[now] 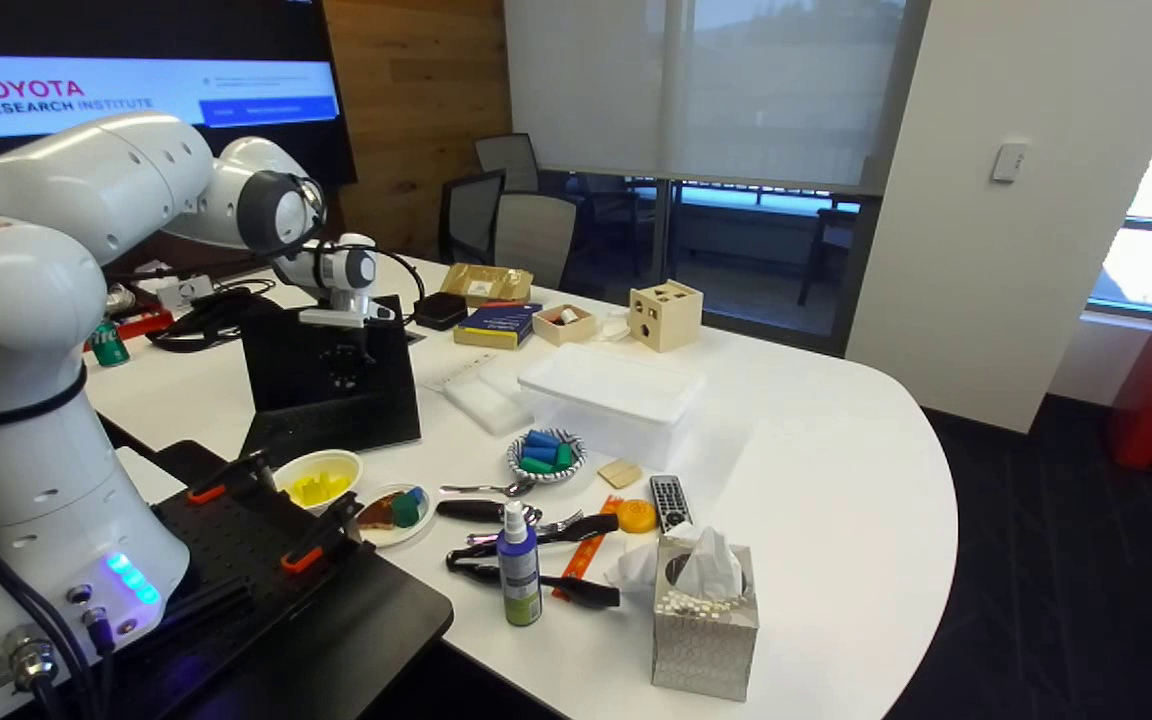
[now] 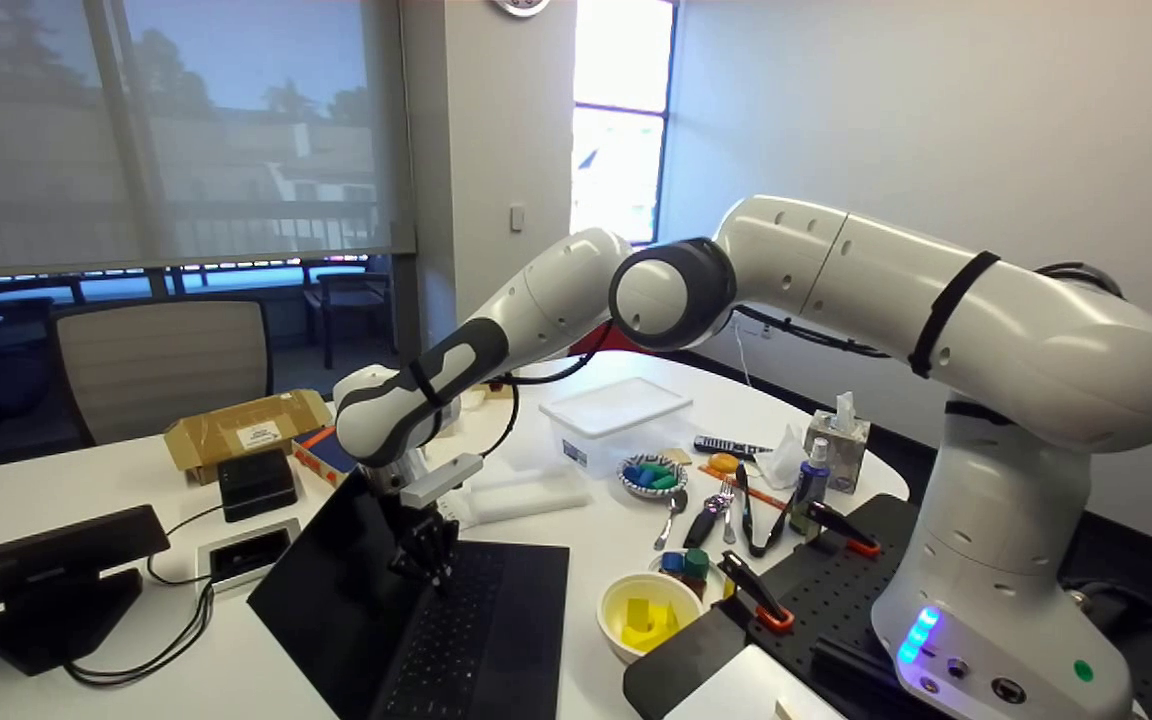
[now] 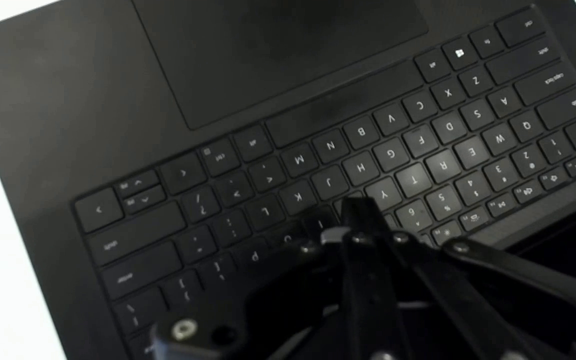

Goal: Press a key on the laptop then close the laptop.

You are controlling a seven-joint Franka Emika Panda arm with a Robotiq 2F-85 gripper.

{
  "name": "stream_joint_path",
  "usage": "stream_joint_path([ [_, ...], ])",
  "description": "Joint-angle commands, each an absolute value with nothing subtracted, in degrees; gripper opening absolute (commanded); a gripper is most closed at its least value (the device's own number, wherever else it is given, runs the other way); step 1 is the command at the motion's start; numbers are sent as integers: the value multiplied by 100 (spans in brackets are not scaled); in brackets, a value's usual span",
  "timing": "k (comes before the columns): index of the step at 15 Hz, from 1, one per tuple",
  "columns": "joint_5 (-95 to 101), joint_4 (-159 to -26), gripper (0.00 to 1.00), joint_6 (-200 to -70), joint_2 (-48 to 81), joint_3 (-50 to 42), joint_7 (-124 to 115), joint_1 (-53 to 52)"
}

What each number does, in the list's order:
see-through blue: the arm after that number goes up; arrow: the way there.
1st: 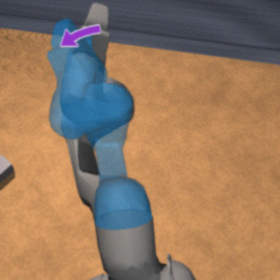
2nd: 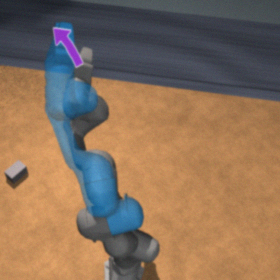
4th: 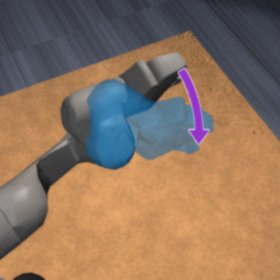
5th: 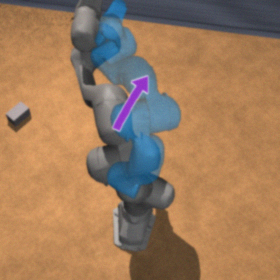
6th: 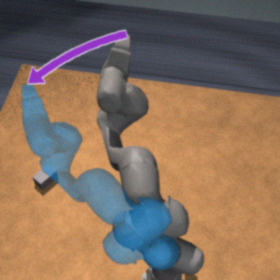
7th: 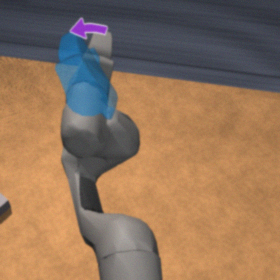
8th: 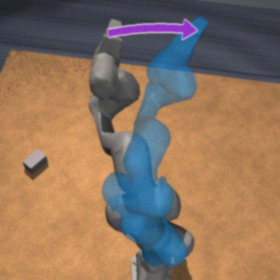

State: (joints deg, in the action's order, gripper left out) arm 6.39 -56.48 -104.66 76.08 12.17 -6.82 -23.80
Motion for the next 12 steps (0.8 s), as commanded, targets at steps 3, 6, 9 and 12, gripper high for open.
stream_joint_path([
  [3,479,-4757,0,-10007,8300,1039,-555,-2558],
  [6,451,-4492,0,-9789,8452,1019,-562,-2589],
  [9,539,-4496,0,-9719,8339,1180,-591,-2505],
  [12,534,-4776,0,-9643,7941,1207,-676,-2474],
])
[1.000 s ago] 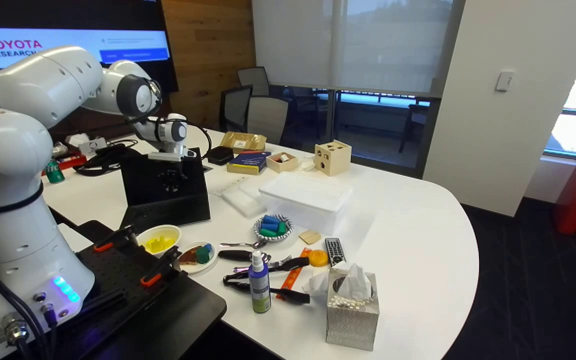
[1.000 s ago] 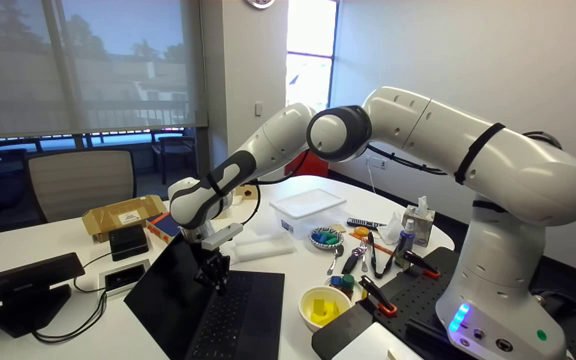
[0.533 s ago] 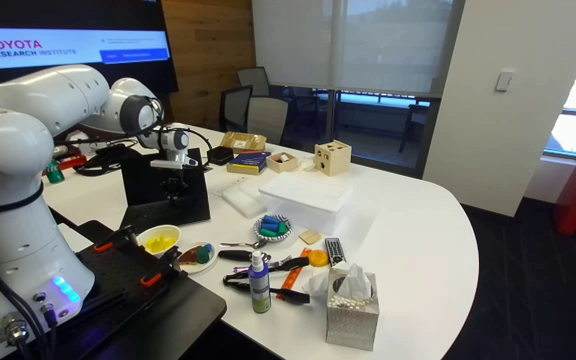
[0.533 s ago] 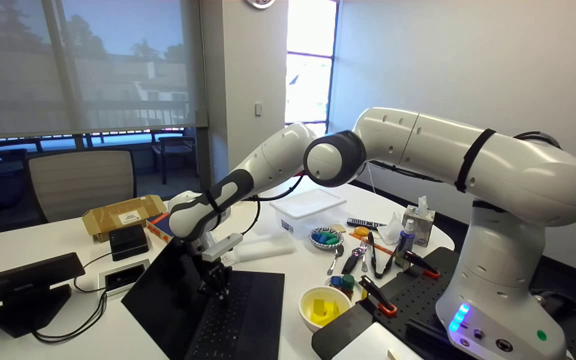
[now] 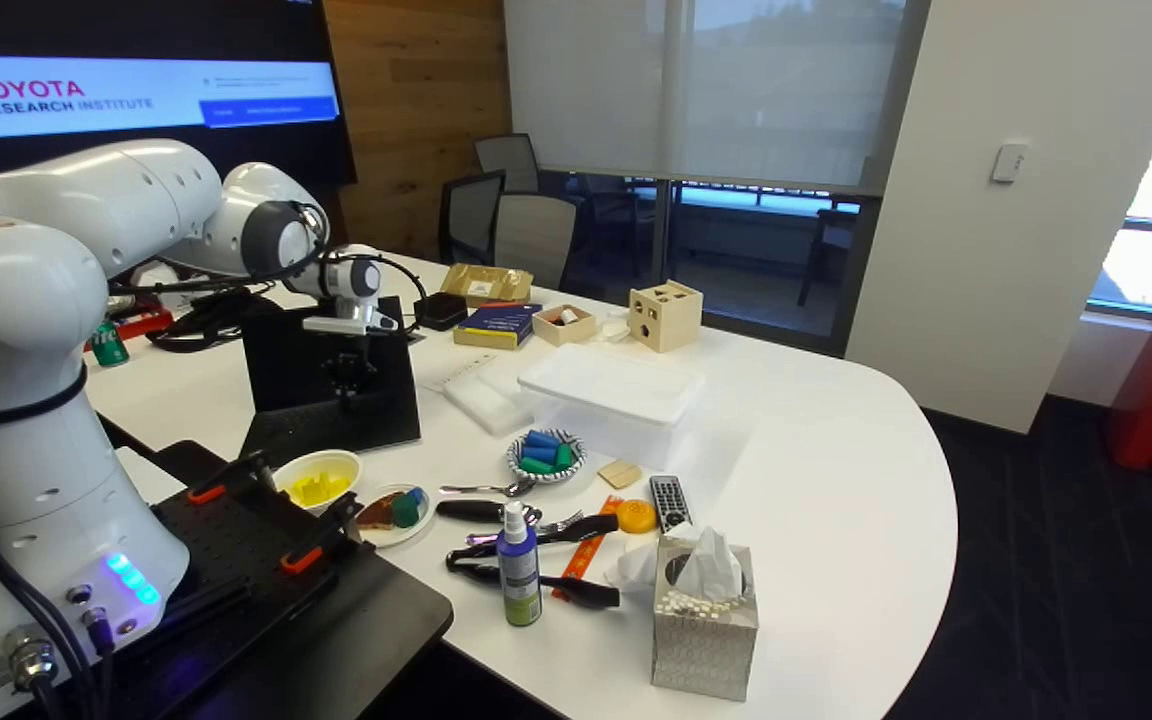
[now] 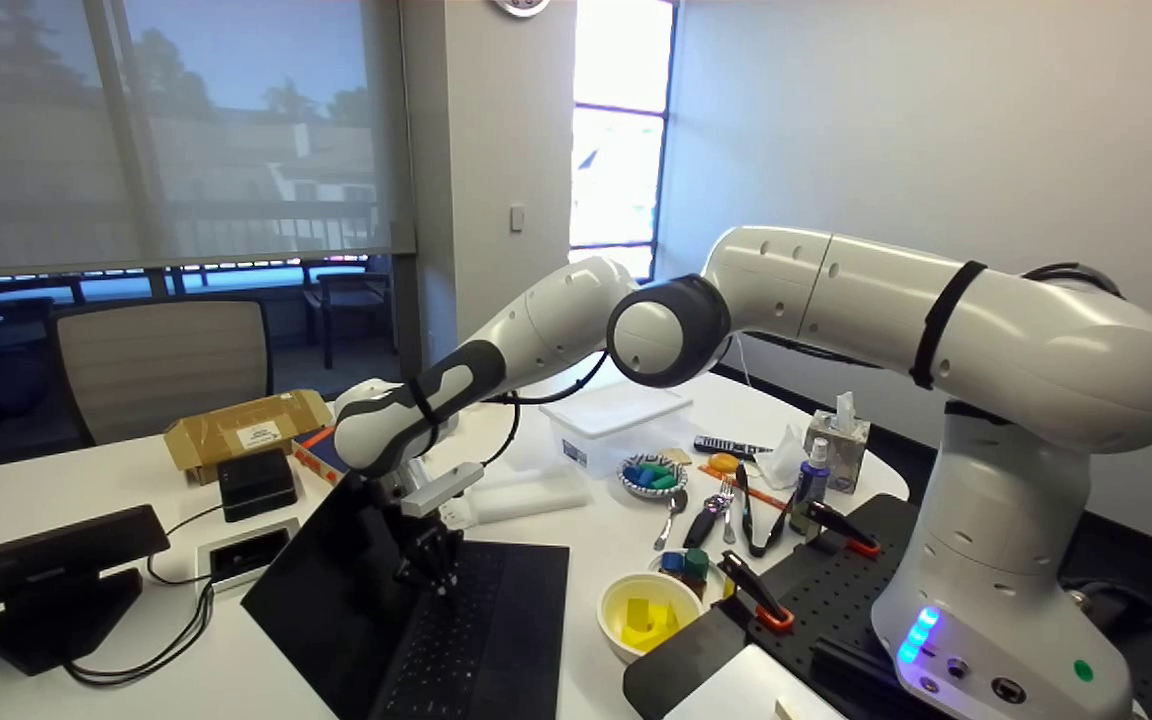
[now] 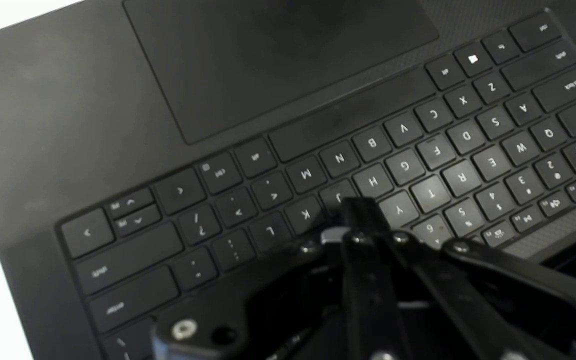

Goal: Press a key on the laptop then close the laptop.

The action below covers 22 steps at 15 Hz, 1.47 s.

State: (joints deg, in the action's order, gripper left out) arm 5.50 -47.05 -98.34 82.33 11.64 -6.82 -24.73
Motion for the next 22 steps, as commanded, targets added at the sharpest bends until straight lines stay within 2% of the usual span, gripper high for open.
stream_joint_path([
  [1,541,-4919,0,-9631,7752,1203,-740,-2472],
  [9,430,-5676,0,-9059,6206,1109,-2575,-2442],
  [10,395,-5731,26,-9088,6040,1121,-2896,-2420],
  [12,258,-5621,34,-9084,5907,1183,-3464,-2407],
  [20,221,-4999,95,-9597,6203,1227,-4437,-2679],
  [22,245,-4927,100,-9808,6290,1233,-4562,-2764],
])
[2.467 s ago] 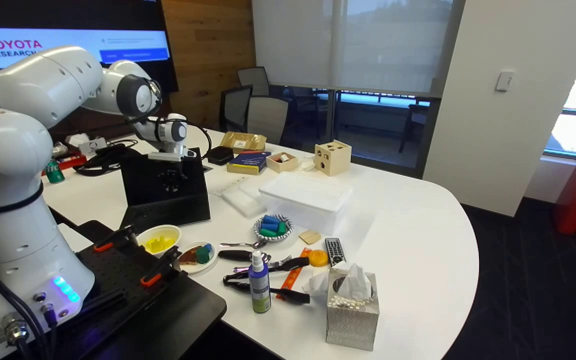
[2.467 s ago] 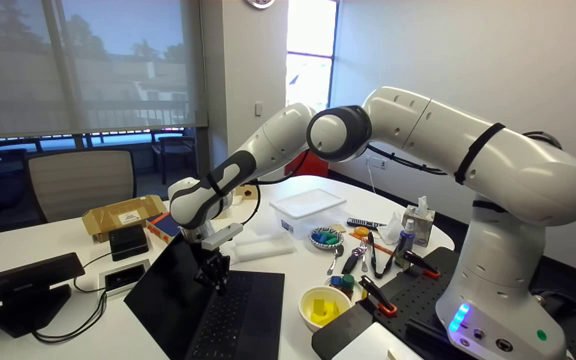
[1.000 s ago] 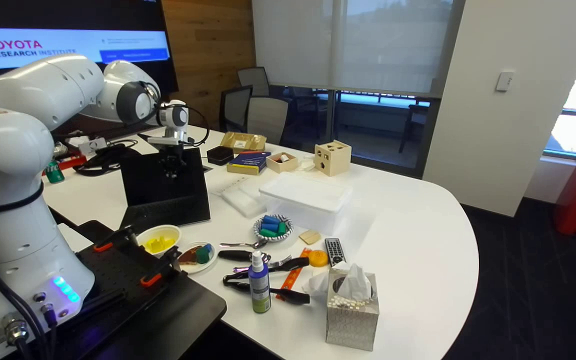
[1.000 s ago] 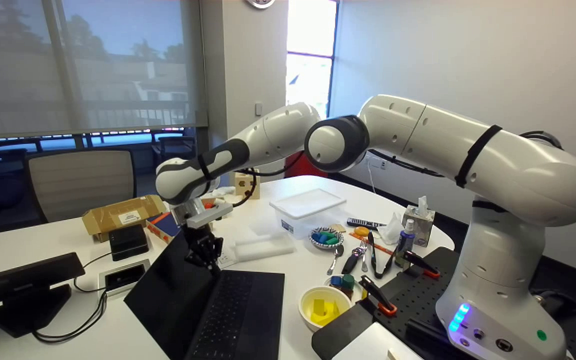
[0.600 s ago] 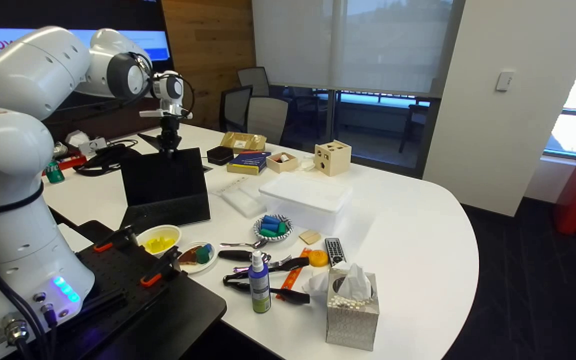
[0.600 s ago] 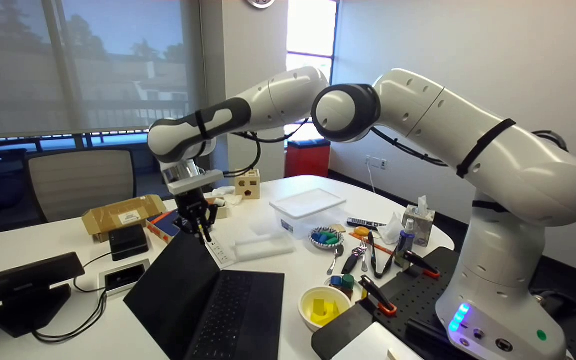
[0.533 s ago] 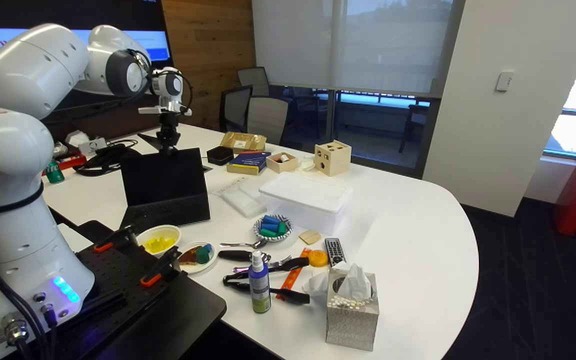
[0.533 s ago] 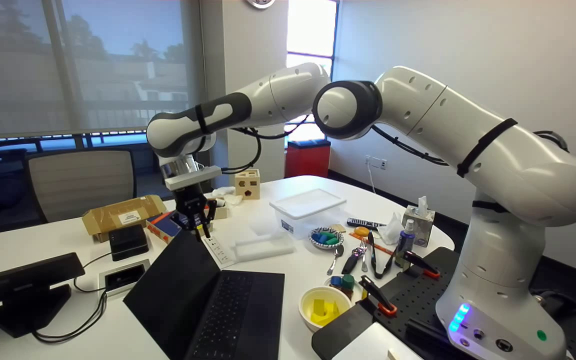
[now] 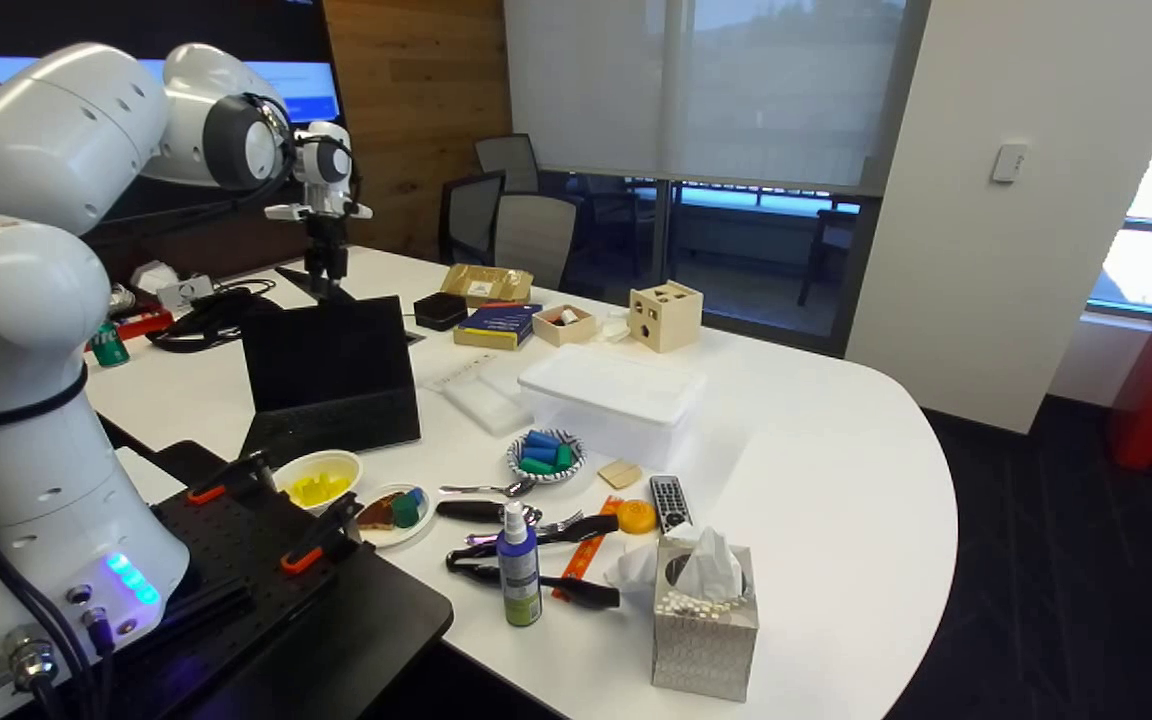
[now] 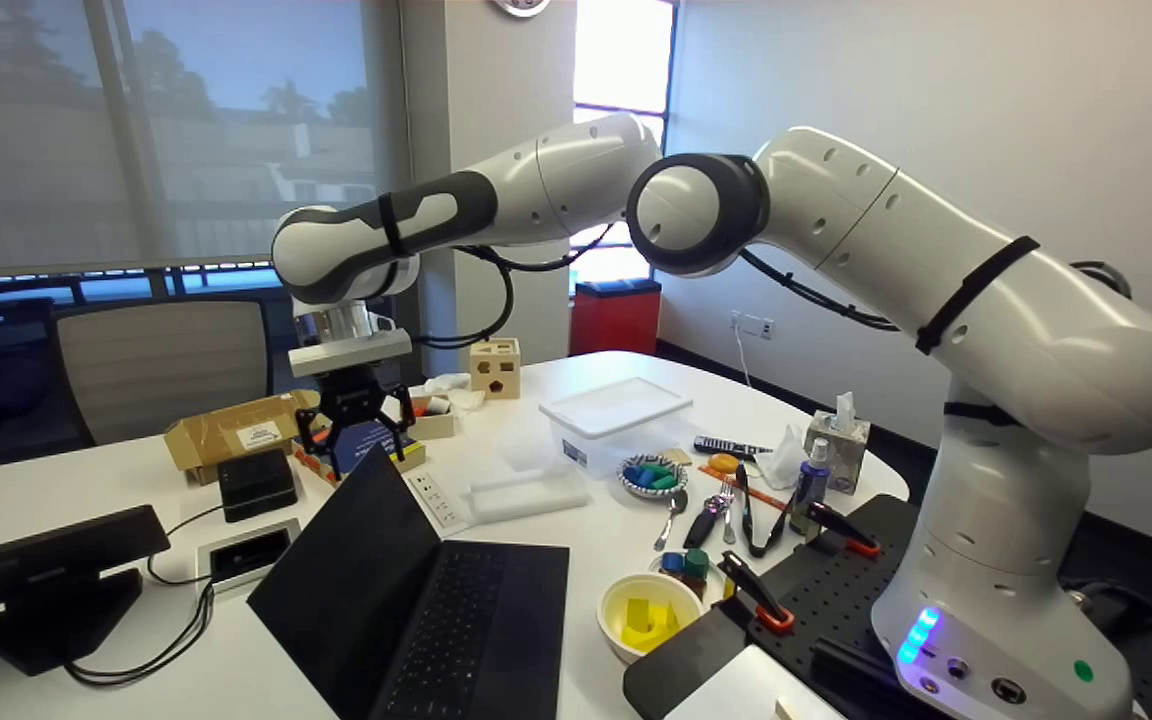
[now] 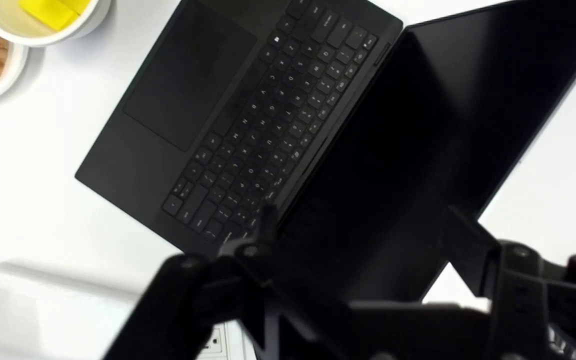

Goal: Press a key on the laptop then close the laptop.

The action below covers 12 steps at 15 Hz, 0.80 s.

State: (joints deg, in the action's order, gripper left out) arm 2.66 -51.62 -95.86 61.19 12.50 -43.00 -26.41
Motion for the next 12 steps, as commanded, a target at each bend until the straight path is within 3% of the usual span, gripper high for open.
stream_joint_path([
  [1,248,-4930,100,-9937,6305,1238,-4580,-2793],
  [12,414,-4442,100,-10224,7070,1111,-4707,-3175],
])
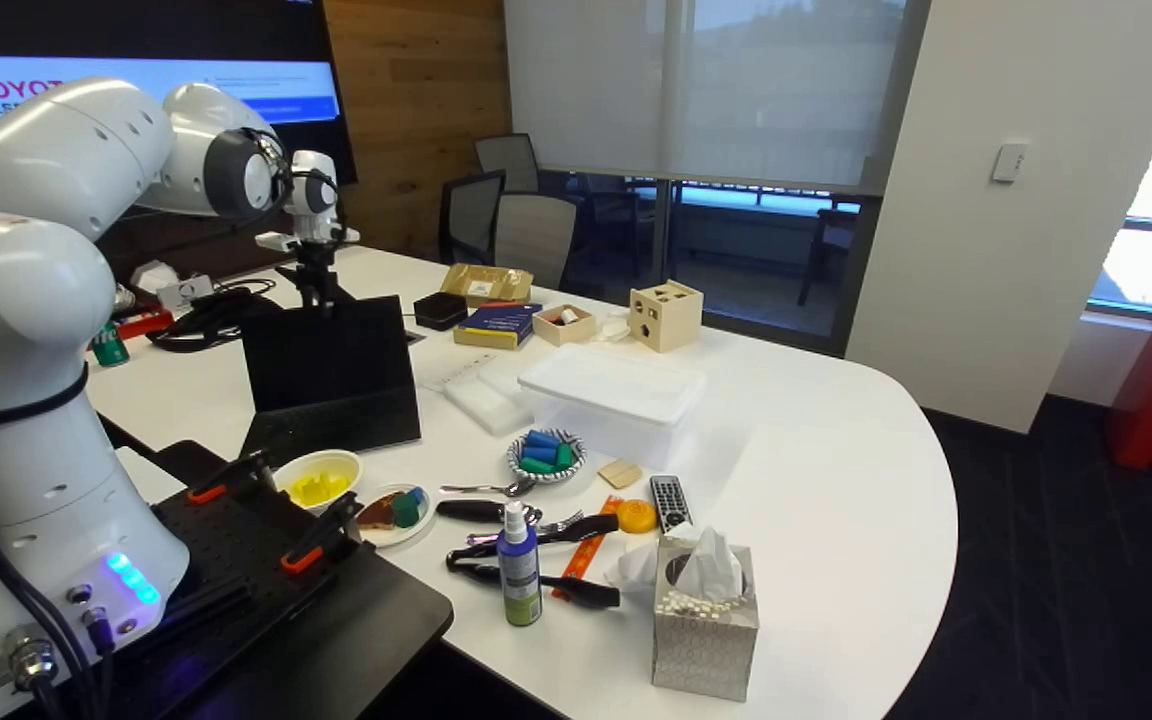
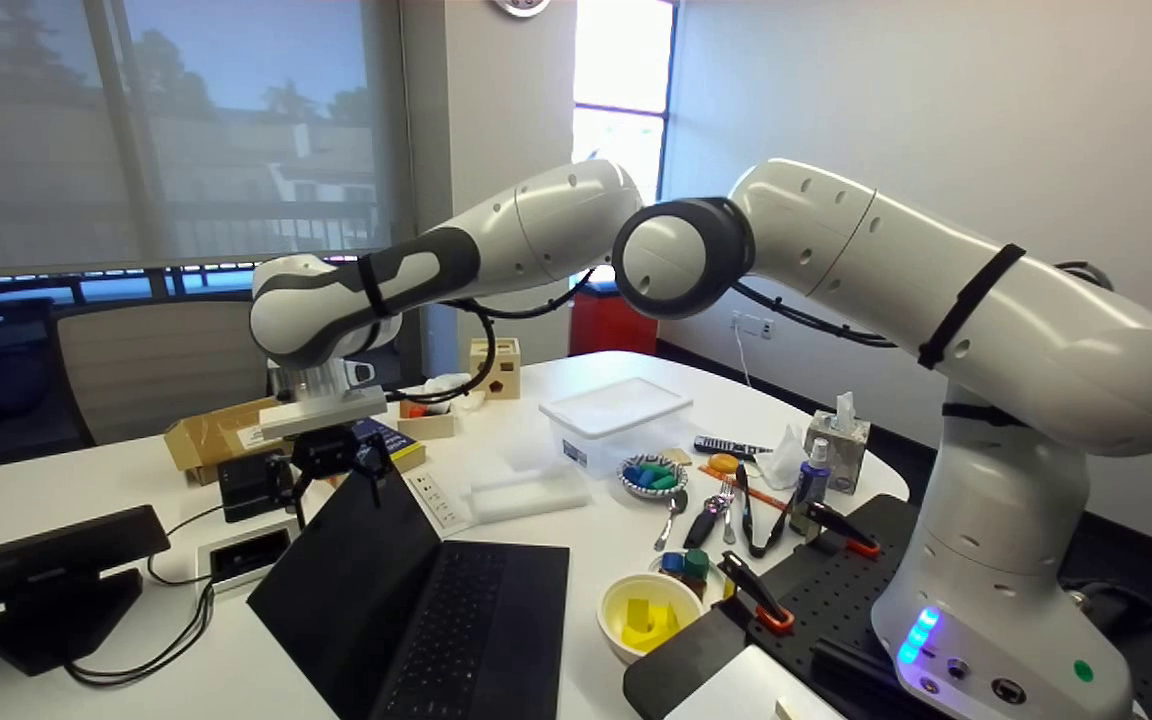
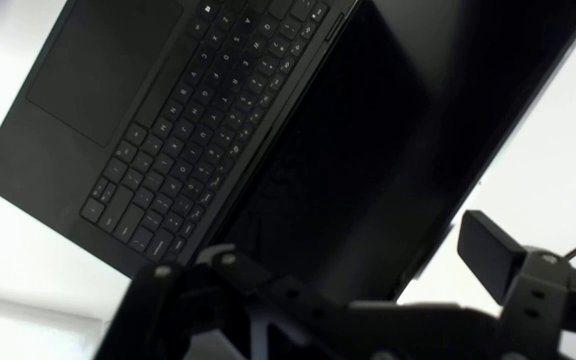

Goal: Press a key on the laptop then close the laptop.

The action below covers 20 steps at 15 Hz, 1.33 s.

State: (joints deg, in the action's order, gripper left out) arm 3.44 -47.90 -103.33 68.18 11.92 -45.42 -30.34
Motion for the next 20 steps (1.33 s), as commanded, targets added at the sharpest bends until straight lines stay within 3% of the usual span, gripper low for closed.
stream_joint_path([
  [1,426,-4413,100,-10212,7119,1100,-4703,-3208],
  [20,410,-4712,100,-8011,6853,810,-6598,-3165],
])
